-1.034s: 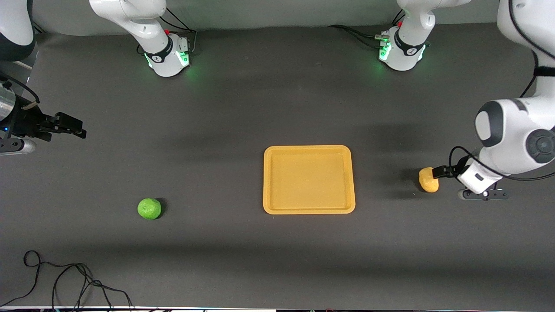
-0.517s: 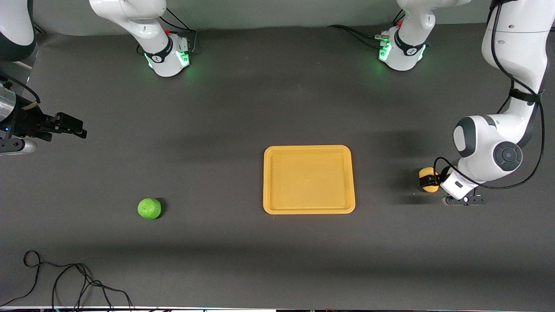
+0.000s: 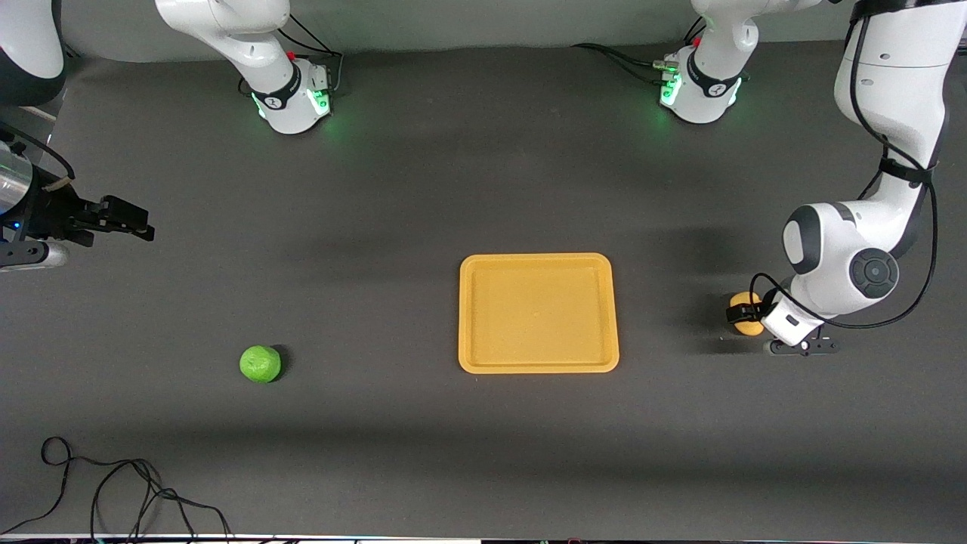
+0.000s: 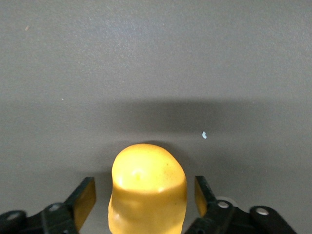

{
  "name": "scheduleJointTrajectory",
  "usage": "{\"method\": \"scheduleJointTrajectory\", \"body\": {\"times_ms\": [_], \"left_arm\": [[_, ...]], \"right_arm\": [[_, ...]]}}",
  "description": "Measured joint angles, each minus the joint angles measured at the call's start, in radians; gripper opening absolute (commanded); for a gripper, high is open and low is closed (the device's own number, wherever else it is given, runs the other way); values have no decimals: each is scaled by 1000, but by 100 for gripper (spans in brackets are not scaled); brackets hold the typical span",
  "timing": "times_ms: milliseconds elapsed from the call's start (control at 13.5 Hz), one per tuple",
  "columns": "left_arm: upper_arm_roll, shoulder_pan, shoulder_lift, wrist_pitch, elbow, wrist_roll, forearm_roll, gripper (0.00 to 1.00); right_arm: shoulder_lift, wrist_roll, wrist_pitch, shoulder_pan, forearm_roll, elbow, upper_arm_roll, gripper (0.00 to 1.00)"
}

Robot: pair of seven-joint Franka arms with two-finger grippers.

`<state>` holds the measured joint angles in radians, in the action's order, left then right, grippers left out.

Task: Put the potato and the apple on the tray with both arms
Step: 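Close the left gripper on the yellow potato, then carry the potato with the left gripper onto the yellow tray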

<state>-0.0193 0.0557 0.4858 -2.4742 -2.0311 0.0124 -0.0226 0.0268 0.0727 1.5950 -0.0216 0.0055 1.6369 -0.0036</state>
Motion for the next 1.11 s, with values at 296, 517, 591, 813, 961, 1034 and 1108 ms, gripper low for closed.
{"method": "scheduleJointTrajectory", "body": {"times_ms": [296, 517, 591, 813, 961, 1034, 1108], "left_arm": [[0, 0, -10, -14, -6, -10, 0, 30], [-3, -2, -56, 44, -2, -20, -1, 30], [-6, -6, -85, 80, -1, -32, -1, 30], [-15, -46, -193, 238, 9, -107, -4, 30], [-19, -114, -244, 353, 40, -200, -7, 30], [-21, -159, -253, 394, 66, -263, -7, 30], [-23, -211, -252, 418, 93, -331, -8, 30]], "right_arm": [[0, 0, 1, 1, 0, 0, 0, 100], [1, -1, 9, 20, 0, 0, 0, 100], [1, -1, 13, 25, 0, 0, 0, 100], [3, -1, 16, 30, 0, 0, 0, 100], [4, -1, 16, 30, 0, 0, 0, 100], [4, -1, 17, 30, 0, 0, 0, 100], [4, -1, 19, 30, 0, 0, 0, 100]]}}
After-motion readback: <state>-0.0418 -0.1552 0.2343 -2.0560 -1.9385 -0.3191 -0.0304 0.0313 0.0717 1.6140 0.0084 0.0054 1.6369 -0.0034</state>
